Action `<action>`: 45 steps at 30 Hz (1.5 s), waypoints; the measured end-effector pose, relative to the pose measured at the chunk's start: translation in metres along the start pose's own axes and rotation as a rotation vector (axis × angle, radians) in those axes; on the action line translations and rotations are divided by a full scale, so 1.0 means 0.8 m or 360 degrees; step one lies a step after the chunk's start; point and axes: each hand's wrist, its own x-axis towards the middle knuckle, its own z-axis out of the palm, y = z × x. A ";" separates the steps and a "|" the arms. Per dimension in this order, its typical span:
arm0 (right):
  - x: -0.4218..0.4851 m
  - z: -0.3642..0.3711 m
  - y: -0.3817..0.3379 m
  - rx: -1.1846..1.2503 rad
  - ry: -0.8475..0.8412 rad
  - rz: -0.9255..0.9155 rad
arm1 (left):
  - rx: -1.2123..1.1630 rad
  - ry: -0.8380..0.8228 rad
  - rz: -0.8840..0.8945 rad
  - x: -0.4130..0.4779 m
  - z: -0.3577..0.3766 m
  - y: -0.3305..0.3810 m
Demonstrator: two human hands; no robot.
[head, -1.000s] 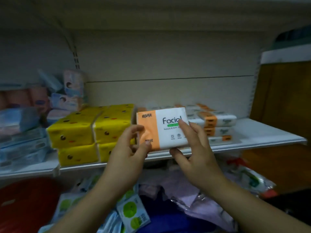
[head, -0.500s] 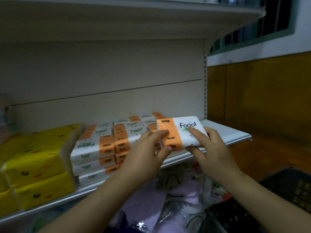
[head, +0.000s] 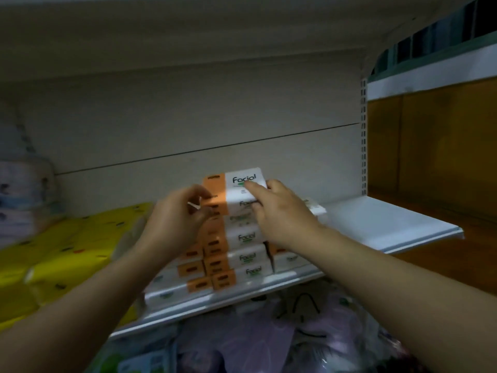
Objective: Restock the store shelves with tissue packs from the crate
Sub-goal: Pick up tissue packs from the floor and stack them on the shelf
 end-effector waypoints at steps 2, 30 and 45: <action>0.030 0.021 -0.020 0.0029 -0.0133 -0.0018 | 0.0069 0.0023 -0.0096 0.013 -0.017 -0.027; 0.112 0.087 -0.158 0.0034 -0.0412 -0.0087 | 0.0583 -0.0331 -0.0364 0.044 -0.123 -0.094; -0.131 0.228 -0.436 0.0355 -0.0576 -0.0845 | 0.0448 -0.0143 -0.0732 -0.310 -0.292 -0.295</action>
